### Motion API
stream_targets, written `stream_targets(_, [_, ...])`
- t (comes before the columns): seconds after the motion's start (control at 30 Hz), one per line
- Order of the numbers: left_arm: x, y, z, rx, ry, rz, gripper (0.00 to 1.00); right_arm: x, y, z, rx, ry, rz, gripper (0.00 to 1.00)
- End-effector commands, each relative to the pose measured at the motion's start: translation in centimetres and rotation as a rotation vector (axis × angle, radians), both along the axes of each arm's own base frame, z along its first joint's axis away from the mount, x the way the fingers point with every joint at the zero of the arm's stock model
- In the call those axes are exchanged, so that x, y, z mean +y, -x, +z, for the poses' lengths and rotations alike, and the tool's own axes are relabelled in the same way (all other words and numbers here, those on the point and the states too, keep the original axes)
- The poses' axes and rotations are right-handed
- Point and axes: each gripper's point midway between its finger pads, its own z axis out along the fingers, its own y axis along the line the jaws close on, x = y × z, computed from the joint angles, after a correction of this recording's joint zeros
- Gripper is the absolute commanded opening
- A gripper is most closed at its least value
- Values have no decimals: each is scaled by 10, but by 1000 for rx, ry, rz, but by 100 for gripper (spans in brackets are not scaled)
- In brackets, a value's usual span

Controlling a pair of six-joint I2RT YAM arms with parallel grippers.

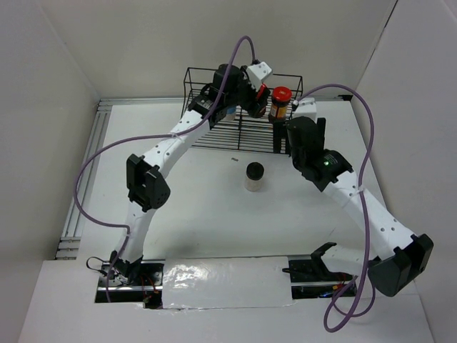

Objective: Organize the condiment bottles

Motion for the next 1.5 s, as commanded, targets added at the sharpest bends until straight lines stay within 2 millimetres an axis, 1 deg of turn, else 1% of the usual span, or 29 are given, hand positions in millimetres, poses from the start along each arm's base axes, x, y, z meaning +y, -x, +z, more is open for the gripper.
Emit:
stream_targets(0.0, [-5, -15, 76, -242, 136, 7, 0, -6, 2, 3, -9, -3, -19, 100])
stream_targets(0.07, [-4, -21, 70, -238, 130, 21, 0, -8, 5, 4, -13, -10, -26, 100])
stream_targets(0.1, [-2, -25, 62, -223, 123, 30, 0, -10, 6, 5, -16, -11, -34, 100])
stream_targets(0.2, [0, -26, 48, -165, 120, 28, 0, -16, 10, 8, -28, -16, -49, 100])
stream_targets(0.23, [0, -25, 43, -151, 115, 25, 0, -17, 11, 10, -35, -18, -49, 100])
stream_targets(0.3, [0, -21, 42, -137, 109, 13, 0, -20, 12, 13, -42, -25, -56, 100])
stream_targets(0.33, [0, -20, 34, -117, 98, 8, 0, -19, 11, 13, -43, -27, -52, 100])
stream_targets(0.4, [-2, -14, 32, -93, 99, -12, 0, -18, 10, 13, -44, -27, -48, 100])
stream_targets(0.47, [-3, -11, 21, -53, 90, -23, 2, -17, 8, 13, -40, -24, -41, 100])
stream_targets(0.5, [-3, -11, 19, -42, 89, -21, 14, -16, 8, 12, -38, -25, -40, 100])
stream_targets(0.53, [-4, -10, 12, -28, 84, -22, 22, -16, 7, 13, -39, -23, -37, 100])
stream_targets(0.57, [-3, -13, 7, -17, 82, -16, 40, -14, 5, 11, -31, -22, -33, 100])
stream_targets(0.63, [-3, -15, -4, 5, 73, -15, 55, -13, 5, 11, -27, -19, -28, 100])
stream_targets(0.67, [-3, -16, -6, 10, 74, -15, 64, -13, 4, 10, -24, -18, -27, 100])
stream_targets(0.73, [-3, -21, -13, 12, 68, -8, 72, -13, 5, 9, -21, -17, -27, 100])
stream_targets(0.77, [-2, -23, -14, 10, 68, -6, 77, -14, 6, 8, -22, -16, -26, 100])
stream_targets(0.8, [-1, -27, -19, 18, 66, 0, 79, -14, 6, 7, -20, -16, -25, 100])
stream_targets(1.0, [4, -36, -17, -3, 73, 10, 88, -14, 7, 6, -20, -19, -15, 100])
stream_targets(1.07, [2, -36, -12, -23, 75, 0, 91, -14, 7, 6, -18, -17, -11, 100])
stream_targets(1.1, [0, -35, -13, -22, 75, -13, 93, -13, 6, 5, -15, -17, -8, 100])
stream_targets(1.13, [-1, -32, -9, -30, 82, -29, 97, -12, 5, 5, -14, -17, -3, 100])
stream_targets(1.17, [-3, -30, -8, -31, 86, -46, 99, -12, 5, 6, -18, -20, -3, 100])
stream_targets(1.2, [-4, -28, -4, -32, 93, -59, 99, -11, 4, 5, -14, -19, 1, 100])
stream_targets(1.23, [-8, -22, 0, -30, 107, -94, 99, -11, 4, 3, -6, -15, 3, 100])
stream_targets(1.3, [-9, -19, 5, -34, 114, -106, 99, -10, 5, 3, -6, -19, 6, 100])
stream_targets(1.4, [-16, -4, 19, -46, 126, -176, 99, -11, 5, 0, 0, -17, 6, 100])
stream_targets(1.47, [-19, 3, 25, -53, 125, -199, 99, -11, 6, 1, -7, -21, 7, 100])
